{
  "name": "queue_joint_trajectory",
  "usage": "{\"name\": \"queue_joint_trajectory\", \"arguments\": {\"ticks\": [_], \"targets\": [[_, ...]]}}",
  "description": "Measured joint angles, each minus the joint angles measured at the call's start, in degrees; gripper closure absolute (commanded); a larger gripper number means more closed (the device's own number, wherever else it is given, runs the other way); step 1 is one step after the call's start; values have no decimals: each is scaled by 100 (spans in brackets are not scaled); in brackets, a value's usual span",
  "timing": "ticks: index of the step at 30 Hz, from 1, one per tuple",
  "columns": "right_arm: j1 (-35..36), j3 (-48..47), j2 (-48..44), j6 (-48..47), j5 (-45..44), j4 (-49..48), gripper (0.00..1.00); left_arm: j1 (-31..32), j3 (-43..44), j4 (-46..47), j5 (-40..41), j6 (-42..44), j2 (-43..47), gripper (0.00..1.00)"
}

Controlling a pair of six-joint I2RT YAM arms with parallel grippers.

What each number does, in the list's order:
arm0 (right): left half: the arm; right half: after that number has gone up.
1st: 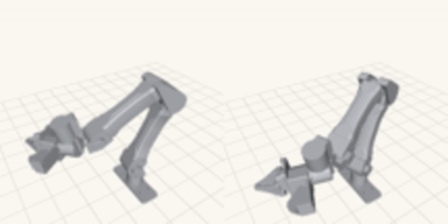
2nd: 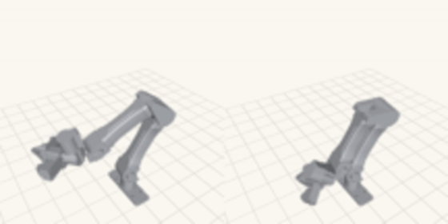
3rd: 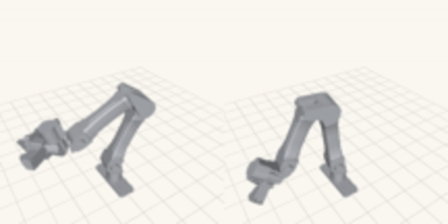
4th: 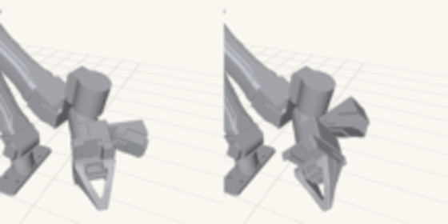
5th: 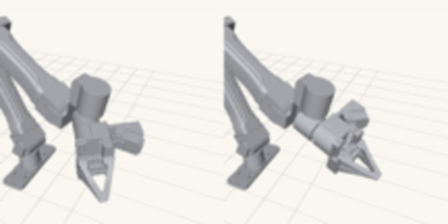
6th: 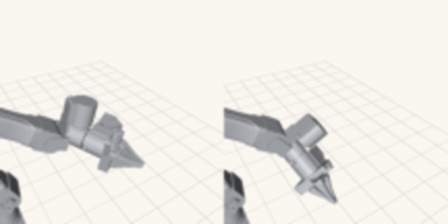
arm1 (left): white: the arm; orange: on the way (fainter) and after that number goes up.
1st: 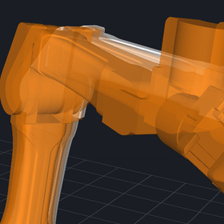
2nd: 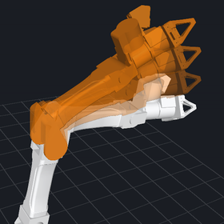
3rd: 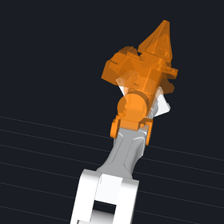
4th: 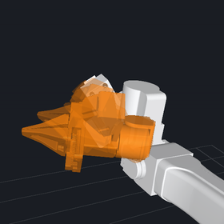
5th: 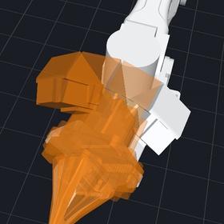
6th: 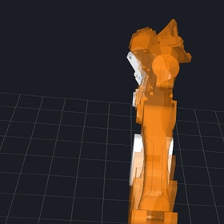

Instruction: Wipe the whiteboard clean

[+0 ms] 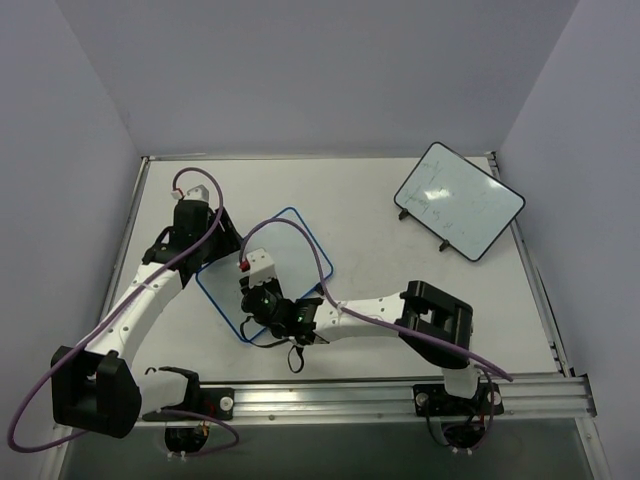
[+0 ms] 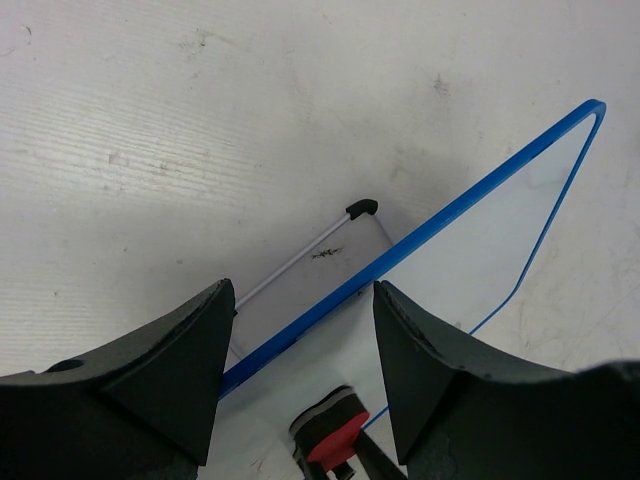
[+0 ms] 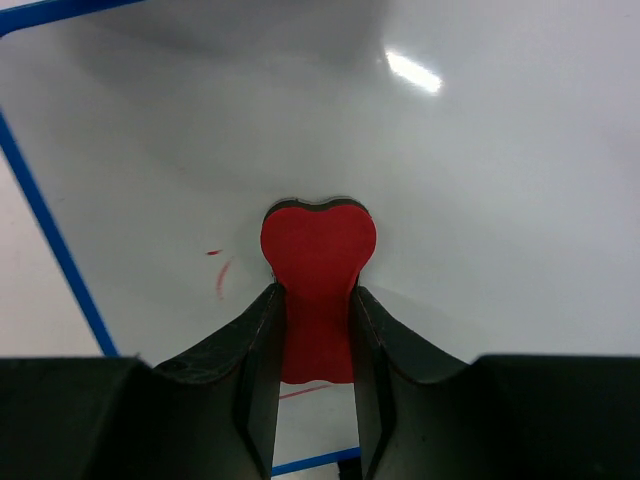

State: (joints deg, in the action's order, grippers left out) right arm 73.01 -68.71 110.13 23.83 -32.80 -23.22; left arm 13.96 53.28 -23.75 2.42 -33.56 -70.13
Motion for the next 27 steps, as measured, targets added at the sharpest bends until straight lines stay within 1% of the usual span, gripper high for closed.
{"name": "queue_joint_trajectory", "arguments": {"ticks": [8, 17, 27], "targets": [[293, -256, 195, -166, 66, 105, 100, 37, 24, -7, 22, 2, -13, 34], [396, -308, 234, -254, 90, 149, 100, 109, 79, -17, 55, 0, -28, 34], [732, -315, 422, -238, 197, 197, 100, 221, 120, -4, 74, -28, -50, 34]]}}
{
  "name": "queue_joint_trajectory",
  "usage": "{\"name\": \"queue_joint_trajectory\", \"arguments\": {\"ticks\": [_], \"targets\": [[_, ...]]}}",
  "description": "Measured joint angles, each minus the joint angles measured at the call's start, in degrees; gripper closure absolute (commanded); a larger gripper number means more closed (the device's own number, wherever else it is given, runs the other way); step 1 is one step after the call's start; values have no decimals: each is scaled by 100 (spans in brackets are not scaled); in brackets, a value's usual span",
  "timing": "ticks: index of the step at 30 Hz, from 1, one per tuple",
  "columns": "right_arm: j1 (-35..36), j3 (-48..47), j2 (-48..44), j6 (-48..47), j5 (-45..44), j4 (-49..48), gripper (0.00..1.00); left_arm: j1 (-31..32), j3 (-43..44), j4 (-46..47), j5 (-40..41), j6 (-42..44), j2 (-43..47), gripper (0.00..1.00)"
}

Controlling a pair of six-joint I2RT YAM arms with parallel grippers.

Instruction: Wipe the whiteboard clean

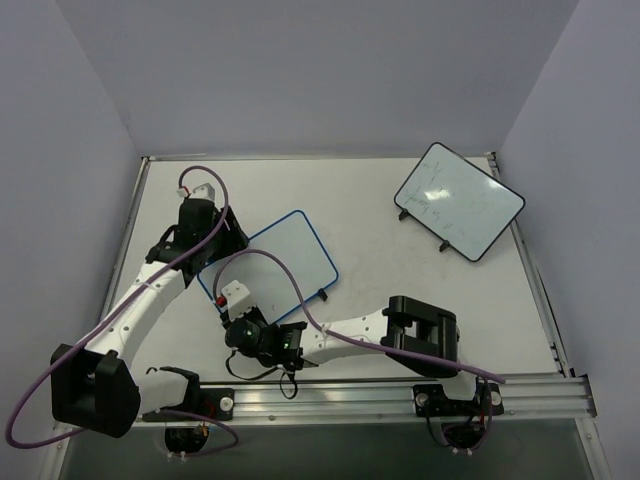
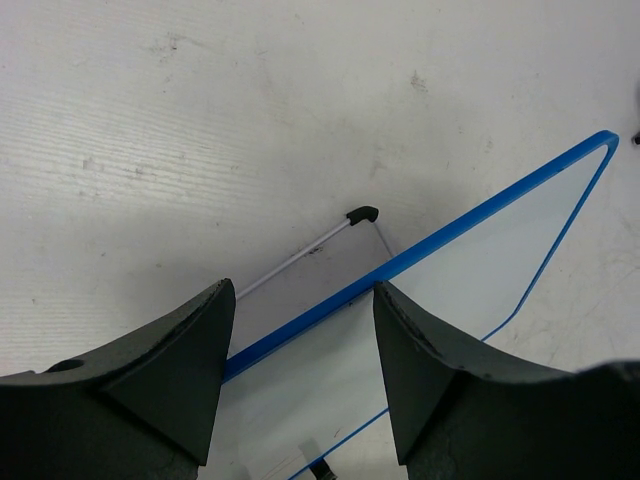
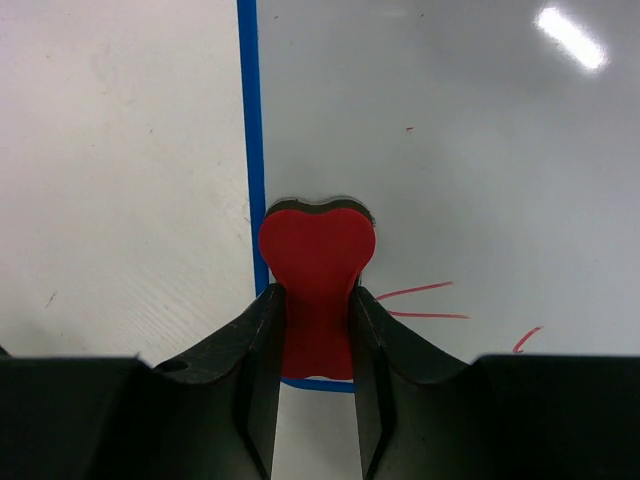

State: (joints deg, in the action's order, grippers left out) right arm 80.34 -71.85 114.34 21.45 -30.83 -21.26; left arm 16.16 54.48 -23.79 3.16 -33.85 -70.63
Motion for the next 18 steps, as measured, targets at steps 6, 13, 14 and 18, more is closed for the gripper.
{"name": "queue_joint_trajectory", "arguments": {"ticks": [6, 13, 14, 18], "targets": [[22, 15, 4, 81, 11, 31, 100, 26, 0, 7, 0, -2, 0, 34], [-164, 466, -245, 280, 9, -109, 100, 26, 11, 15, 0, -4, 0, 34], [-219, 579, -328, 313, 4, -131, 100, 26, 11, 15, 2, -2, 0, 34], [-507, 1014, -680, 428, -39, -219, 100, 26, 17, 9, 2, -2, 0, 34]]}}
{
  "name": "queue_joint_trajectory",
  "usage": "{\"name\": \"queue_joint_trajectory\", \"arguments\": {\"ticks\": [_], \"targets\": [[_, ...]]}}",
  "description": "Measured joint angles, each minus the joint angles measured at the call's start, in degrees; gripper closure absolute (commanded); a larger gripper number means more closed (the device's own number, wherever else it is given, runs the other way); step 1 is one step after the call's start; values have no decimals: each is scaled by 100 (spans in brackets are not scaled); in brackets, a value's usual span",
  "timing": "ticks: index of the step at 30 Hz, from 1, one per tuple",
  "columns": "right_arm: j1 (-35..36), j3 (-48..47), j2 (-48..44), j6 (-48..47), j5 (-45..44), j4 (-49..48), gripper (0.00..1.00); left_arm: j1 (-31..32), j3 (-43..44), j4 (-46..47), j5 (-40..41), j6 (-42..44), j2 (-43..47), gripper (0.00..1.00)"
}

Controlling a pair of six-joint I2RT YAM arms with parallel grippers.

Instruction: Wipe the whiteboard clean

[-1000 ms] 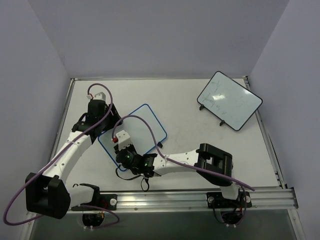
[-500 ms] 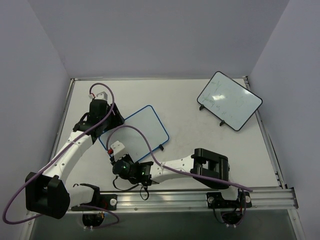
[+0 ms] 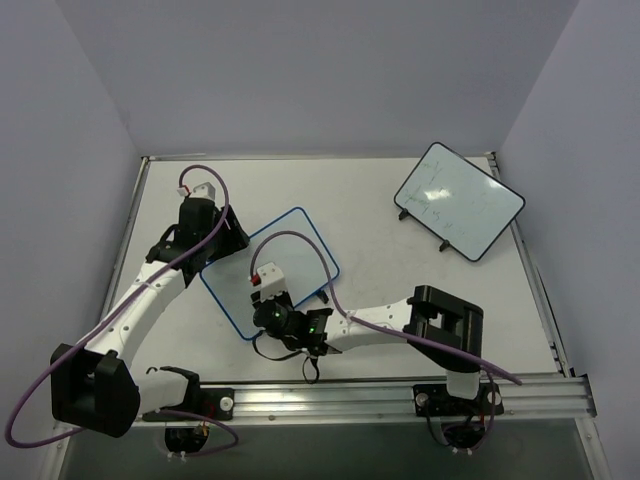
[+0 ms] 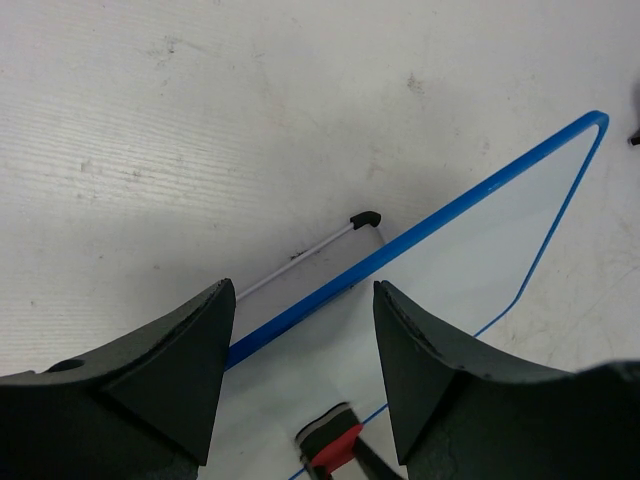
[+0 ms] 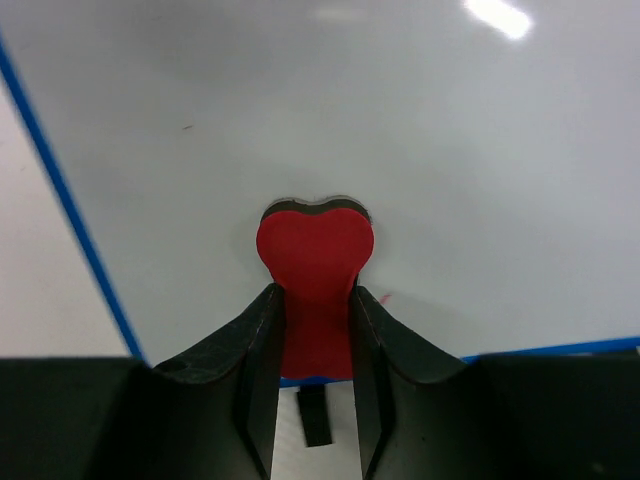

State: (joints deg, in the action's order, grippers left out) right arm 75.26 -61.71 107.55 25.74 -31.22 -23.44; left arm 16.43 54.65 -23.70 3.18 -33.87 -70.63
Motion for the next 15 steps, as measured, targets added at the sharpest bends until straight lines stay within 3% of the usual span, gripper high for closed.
{"name": "queue_joint_trajectory", "arguments": {"ticks": [6, 15], "targets": [[-402, 389, -332, 129, -249, -9, 100, 4, 4, -4, 0, -2, 0, 34], [-435, 463, -367, 173, -378, -42, 100, 28, 15, -9, 17, 0, 0, 34]]}}
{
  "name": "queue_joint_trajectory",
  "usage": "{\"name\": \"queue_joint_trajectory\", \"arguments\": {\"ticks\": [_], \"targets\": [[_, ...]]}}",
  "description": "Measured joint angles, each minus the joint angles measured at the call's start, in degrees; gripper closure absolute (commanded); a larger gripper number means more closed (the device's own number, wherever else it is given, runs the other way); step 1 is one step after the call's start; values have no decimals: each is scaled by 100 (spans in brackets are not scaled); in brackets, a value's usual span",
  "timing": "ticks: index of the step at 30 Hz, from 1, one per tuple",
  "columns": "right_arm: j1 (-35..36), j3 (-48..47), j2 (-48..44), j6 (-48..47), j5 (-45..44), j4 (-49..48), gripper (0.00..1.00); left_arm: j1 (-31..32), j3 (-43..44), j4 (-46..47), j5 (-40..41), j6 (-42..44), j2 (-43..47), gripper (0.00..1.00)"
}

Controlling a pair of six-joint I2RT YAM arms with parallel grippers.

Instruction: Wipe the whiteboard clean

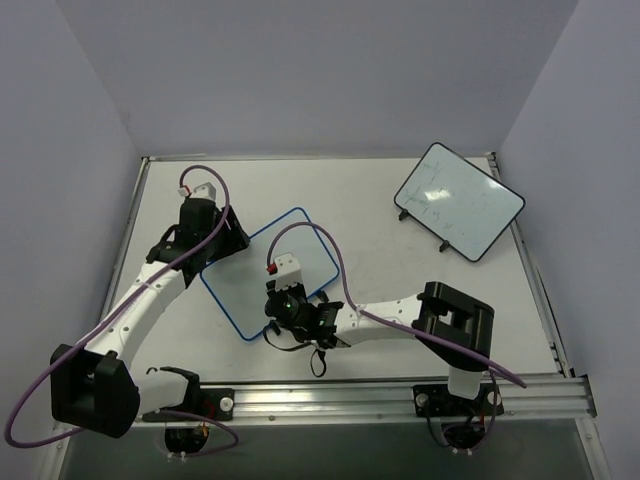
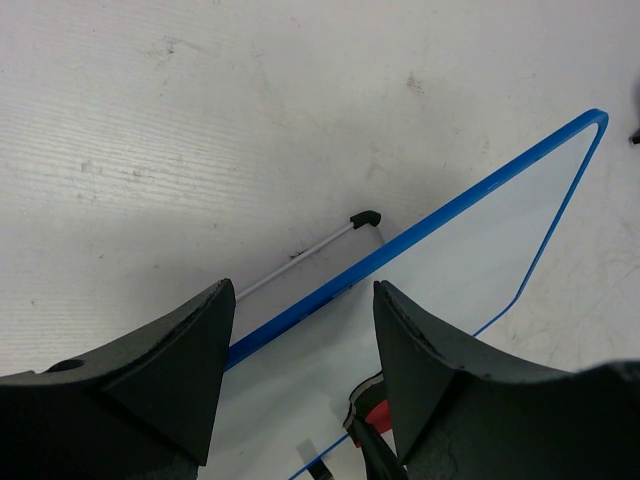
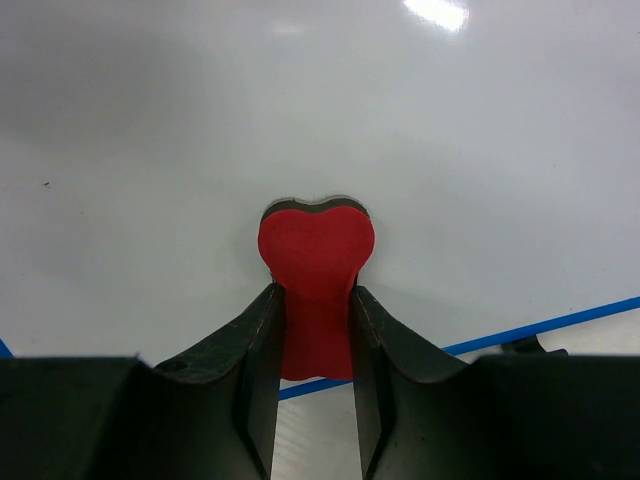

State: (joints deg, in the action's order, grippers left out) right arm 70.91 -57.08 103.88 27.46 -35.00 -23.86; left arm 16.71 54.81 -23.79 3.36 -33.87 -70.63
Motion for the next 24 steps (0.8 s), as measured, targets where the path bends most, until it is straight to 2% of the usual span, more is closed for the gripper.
{"name": "queue_joint_trajectory", "arguments": {"ticks": [12, 24], "targets": [[586, -640, 557, -162, -382, 35, 100, 48, 44, -33, 94, -2, -33, 34], [529, -249, 402, -57, -256, -341, 100, 92, 74, -42, 105, -2, -63, 34]]}}
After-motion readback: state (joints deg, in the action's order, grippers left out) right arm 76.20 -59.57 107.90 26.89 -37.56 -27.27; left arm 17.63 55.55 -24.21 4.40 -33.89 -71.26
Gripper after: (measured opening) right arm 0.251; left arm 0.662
